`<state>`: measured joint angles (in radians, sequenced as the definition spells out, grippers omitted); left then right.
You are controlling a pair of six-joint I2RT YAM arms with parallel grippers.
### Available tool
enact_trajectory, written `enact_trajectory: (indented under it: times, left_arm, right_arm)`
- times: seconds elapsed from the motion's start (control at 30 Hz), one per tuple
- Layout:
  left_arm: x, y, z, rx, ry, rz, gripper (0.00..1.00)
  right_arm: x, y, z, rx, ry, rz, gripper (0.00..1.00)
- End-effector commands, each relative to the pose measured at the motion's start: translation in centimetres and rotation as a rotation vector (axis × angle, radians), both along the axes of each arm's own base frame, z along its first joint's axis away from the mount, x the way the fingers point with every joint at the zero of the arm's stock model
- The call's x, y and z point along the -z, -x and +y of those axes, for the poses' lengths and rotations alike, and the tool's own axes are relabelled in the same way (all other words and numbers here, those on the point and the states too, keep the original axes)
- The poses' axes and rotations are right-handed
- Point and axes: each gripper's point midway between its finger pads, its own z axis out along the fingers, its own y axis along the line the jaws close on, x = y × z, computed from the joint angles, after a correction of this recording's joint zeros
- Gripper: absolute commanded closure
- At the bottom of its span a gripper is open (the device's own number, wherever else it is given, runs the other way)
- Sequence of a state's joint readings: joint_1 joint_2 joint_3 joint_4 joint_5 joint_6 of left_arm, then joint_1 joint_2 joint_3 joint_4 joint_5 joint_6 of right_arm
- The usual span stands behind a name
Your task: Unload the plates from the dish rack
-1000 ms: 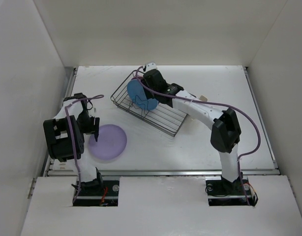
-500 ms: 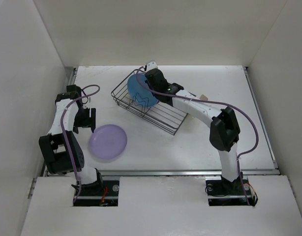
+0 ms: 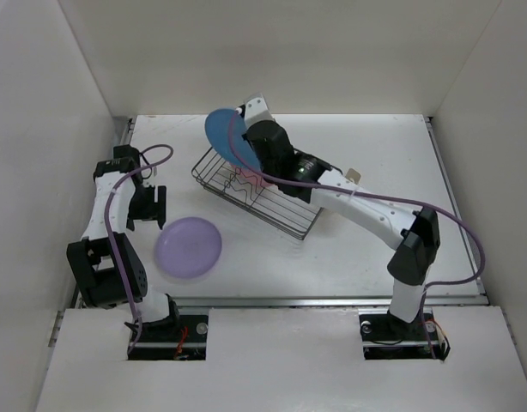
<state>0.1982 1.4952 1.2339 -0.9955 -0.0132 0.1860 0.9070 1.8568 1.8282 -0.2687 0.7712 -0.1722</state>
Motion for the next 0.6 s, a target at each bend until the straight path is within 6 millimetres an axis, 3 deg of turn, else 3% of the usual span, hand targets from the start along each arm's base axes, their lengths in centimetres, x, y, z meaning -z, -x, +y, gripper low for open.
enact_trajectory:
  times: [0.0,0.07,0.1,0.2,0.23,0.33,0.43,0.53,0.57]
  left_arm:
    - [-2.4,-0.3,0.6,-0.019,-0.034,-0.049,0.28]
    - [-2.8,-0.4,1.4,-0.064,-0.08,-0.056,0.28]
    - [-3.1,-0.6,1.7,-0.077,-0.096,-0.065,0.27]
    - [-4.3,-1.1,4.0,-0.201,-0.18,-0.123,0.26]
    - [-4.7,-0.7,5.0,-0.253,-0.197,-0.134,0.26]
    - [-5.9,-0.8,7.0,-0.368,-0.237,-0.204,0.26]
    - [-6.7,-0.5,8.3,-0.421,-0.267,-0.248,0.26]
    - [-7.3,-0.5,8.3,-0.425,-0.273,-0.288,0.26]
    - [-7.4,-0.2,8.2,-0.426,-0.274,-0.293,0.25]
  right_arm:
    - [-3.4,3.0,3.0,-0.115,-0.094,-0.029,1.0]
    - [-0.6,4.8,5.3,-0.267,-0.105,0.105,1.0]
    - [0.3,6.9,8.4,-0.462,-0.15,0.19,1.0]
    - [3.8,12.1,13.0,-0.773,-0.195,0.404,1.0]
    - [6.6,12.3,13.9,-0.786,-0.179,0.482,1.0]
    - [10.6,13.6,16.0,-0.835,-0.161,0.612,1.0]
    - [11.4,14.5,17.7,-0.895,-0.176,0.656,1.0]
    - [13.8,14.7,19.1,-0.896,-0.182,0.692,0.99]
    - [14.9,14.5,19.4,-0.882,-0.186,0.715,0.9]
